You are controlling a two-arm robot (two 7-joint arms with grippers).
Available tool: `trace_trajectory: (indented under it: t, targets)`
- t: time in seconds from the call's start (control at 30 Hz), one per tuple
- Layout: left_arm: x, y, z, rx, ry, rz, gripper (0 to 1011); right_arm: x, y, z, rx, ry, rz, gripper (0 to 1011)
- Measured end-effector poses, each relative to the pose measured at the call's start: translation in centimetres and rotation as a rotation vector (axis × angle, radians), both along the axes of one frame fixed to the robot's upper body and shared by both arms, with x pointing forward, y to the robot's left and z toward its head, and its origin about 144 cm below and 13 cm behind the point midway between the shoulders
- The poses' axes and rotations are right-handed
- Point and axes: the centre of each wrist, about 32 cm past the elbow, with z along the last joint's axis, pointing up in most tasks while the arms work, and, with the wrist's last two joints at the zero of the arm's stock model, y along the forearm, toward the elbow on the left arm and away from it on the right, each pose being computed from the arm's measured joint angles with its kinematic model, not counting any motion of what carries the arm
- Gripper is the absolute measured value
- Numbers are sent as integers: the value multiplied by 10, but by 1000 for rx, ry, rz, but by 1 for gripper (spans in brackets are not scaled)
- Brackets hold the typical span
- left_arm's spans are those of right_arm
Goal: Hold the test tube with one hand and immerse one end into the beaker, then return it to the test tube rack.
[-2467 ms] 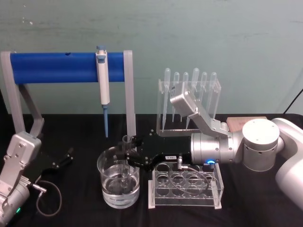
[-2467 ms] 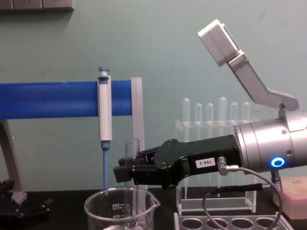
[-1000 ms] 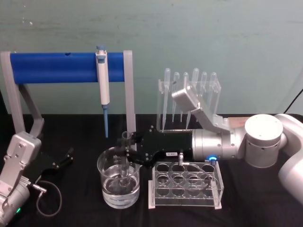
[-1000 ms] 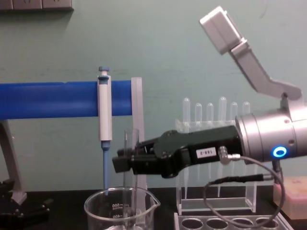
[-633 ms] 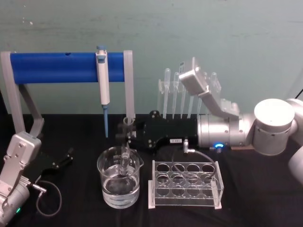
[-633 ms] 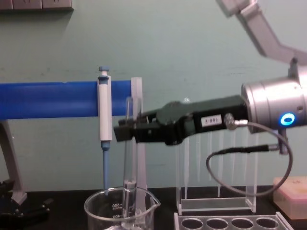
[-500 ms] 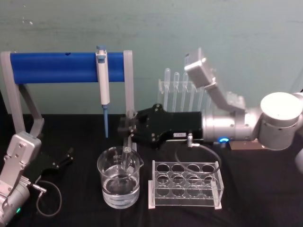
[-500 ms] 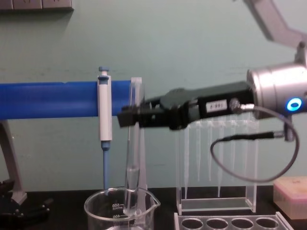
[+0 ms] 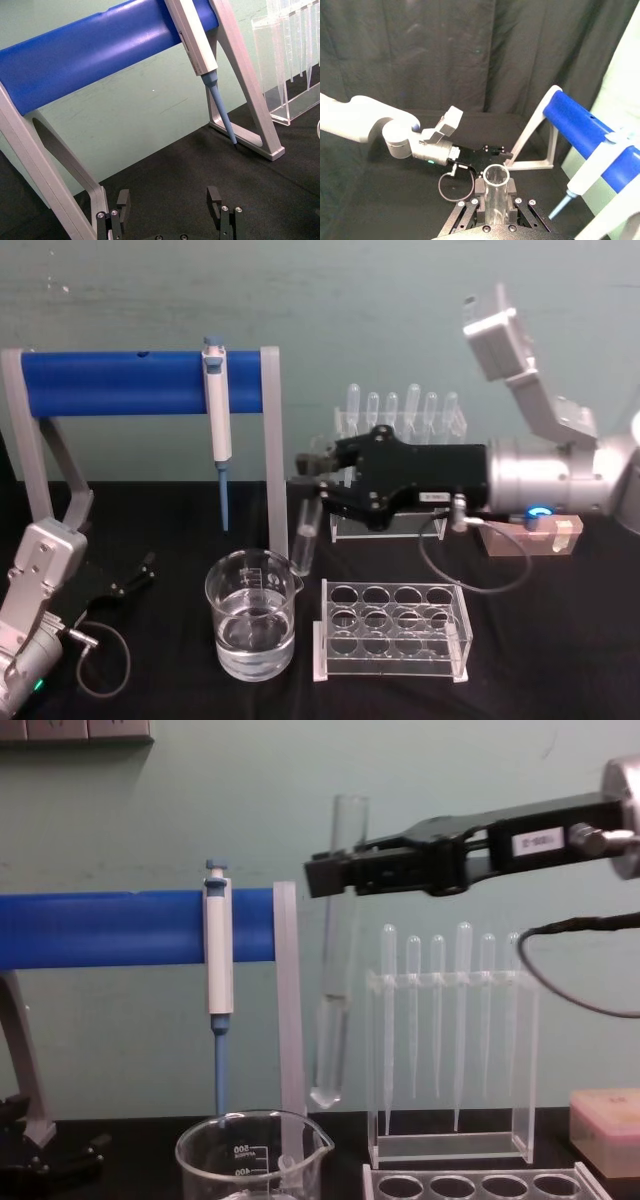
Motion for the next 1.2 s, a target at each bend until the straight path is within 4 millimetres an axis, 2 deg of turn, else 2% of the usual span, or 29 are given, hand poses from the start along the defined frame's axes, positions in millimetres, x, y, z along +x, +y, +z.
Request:
trace_trajectory:
  t: [0.33,0.67,0.97,1.2]
  targets:
    - [0,0,0,0,0,0,1000,-22,-33,-3,0,2,-58,227]
    - [0,0,0,0,0,0,1000,-43,-63,-26,-2,22,-128,227]
    - [0,0,0,0,0,0,1000,-48,-71,-45,-14,38,-155,226]
    - [0,0,0,0,0,0,1000,-47,-71,-51,-18,35,-164,226]
